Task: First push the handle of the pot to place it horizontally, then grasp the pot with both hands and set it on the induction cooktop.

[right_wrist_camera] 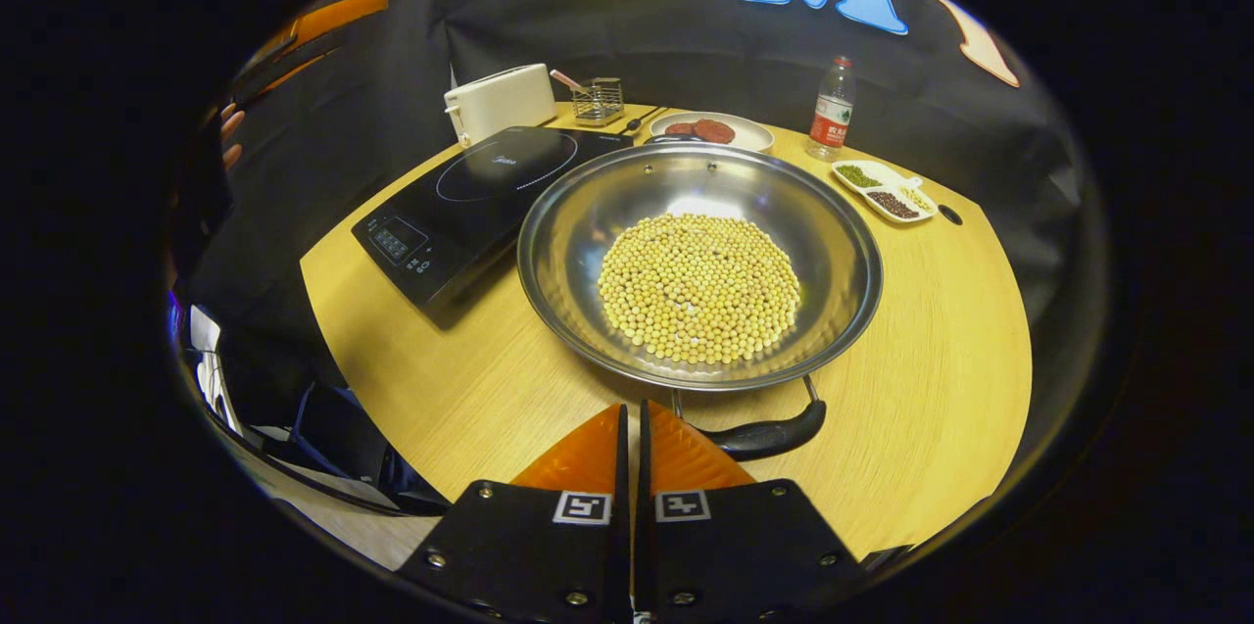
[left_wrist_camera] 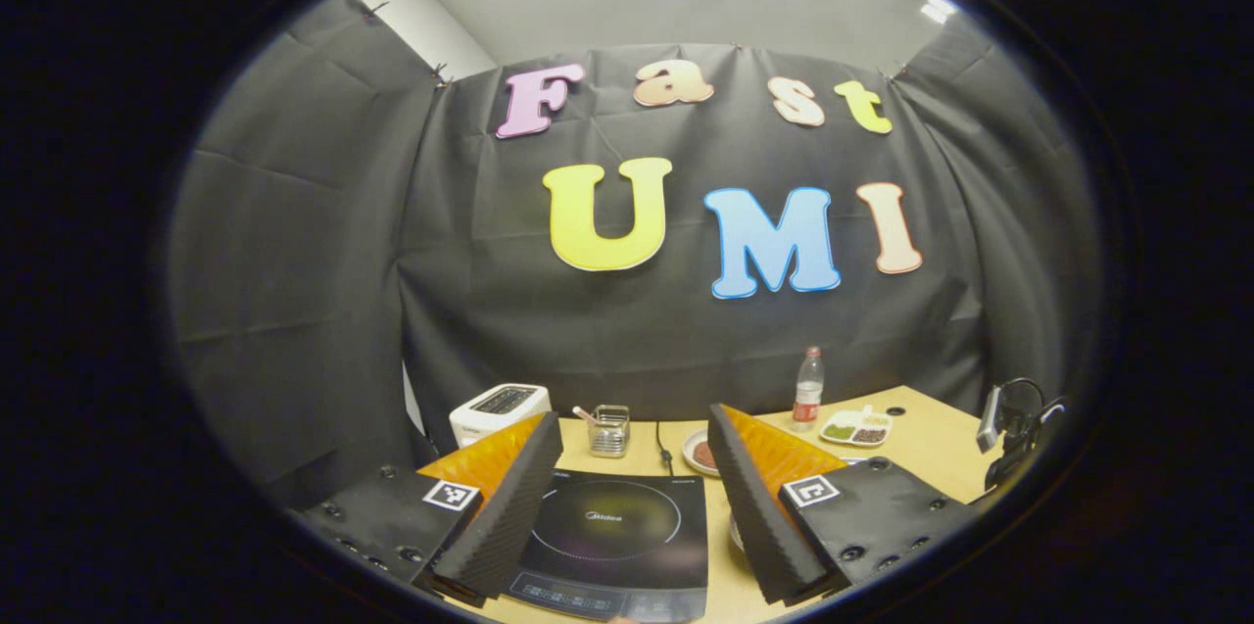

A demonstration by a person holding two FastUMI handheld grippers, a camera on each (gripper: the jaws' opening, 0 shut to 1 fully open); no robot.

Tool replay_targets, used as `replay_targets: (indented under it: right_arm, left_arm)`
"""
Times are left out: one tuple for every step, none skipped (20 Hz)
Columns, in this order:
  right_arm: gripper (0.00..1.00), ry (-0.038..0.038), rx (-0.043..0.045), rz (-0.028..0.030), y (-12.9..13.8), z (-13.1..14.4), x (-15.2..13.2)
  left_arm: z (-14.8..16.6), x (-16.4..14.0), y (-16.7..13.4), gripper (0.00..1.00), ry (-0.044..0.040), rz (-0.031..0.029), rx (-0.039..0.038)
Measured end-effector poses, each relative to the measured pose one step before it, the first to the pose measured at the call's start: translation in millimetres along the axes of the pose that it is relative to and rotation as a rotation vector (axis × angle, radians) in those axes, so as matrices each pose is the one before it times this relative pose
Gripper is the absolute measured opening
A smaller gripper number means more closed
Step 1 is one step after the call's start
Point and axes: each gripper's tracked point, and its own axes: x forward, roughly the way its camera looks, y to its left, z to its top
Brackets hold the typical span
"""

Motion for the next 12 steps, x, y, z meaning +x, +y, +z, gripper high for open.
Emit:
replay_targets:
  right_arm:
    - [0.01,0.00107,0.00641,-0.0001,-1.85,-1.13,-3.02]
    - [0.01,0.00172,-0.00216,-0.00592,-4.35,-0.21,0.26]
    - [0.01,0.00134,-0.00528,-0.00971,-4.02,-0.17,0.0]
    - [0.01,0.00839,-0.00596,-0.01064,-6.92,-0.69,0.67]
    - [0.01,0.00632,-0.00303,-0.00807,-4.15,-2.29,0.1]
    - [0.01,0.00429,0.00075,-0.00884,-5.15,-0.62,-0.06]
    - [0.01,0.00298,0.00571,-0.00745,-5.55,-0.86,0.29]
    - [0.01,0.00209,0.00709,-0.00549,-4.76,0.27,0.04]
    - [0.01,0.00176,0.007,-0.00617,-4.34,-0.75,0.1]
    - [0.01,0.0025,0.00465,-0.00777,-6.09,1.07,0.51]
    - [0.01,0.00198,0.00336,-0.01025,-6.65,-0.38,0.92]
    - [0.01,0.00211,0.00267,-0.00626,-5.63,0.48,0.07]
  left_arm:
    - [-2.31,1.87,-4.19,0.97,0.00319,-0.00375,-0.00226]
    - [-0.24,2.96,-4.04,0.99,0.00197,-0.00265,-0.00327]
    - [-1.32,2.34,-3.05,0.99,0.00237,-0.0033,-0.00376]
    - [-0.48,2.27,-3.53,0.97,0.00238,-0.004,-0.00334]
    - [-1.03,2.35,-4.22,0.97,0.00221,-0.00378,-0.00204]
    - [0.52,2.29,-2.93,0.97,-0.00011,-0.00253,-0.00112]
    - [-0.87,1.02,-3.22,0.97,0.00053,-0.00218,-0.00104]
    - [0.51,2.09,-2.86,0.99,0.00143,-0.00202,-0.00149]
    - [-1.54,2.67,-3.37,0.94,0.0013,-0.00256,-0.00172]
    - [-0.04,1.29,-3.0,0.97,0.00174,-0.00113,0.00044]
    - [-0.71,1.41,-2.47,0.97,0.0006,-0.00158,0.00223]
    - [-0.43,1.94,-2.33,0.94,0.00117,-0.00063,0.00394]
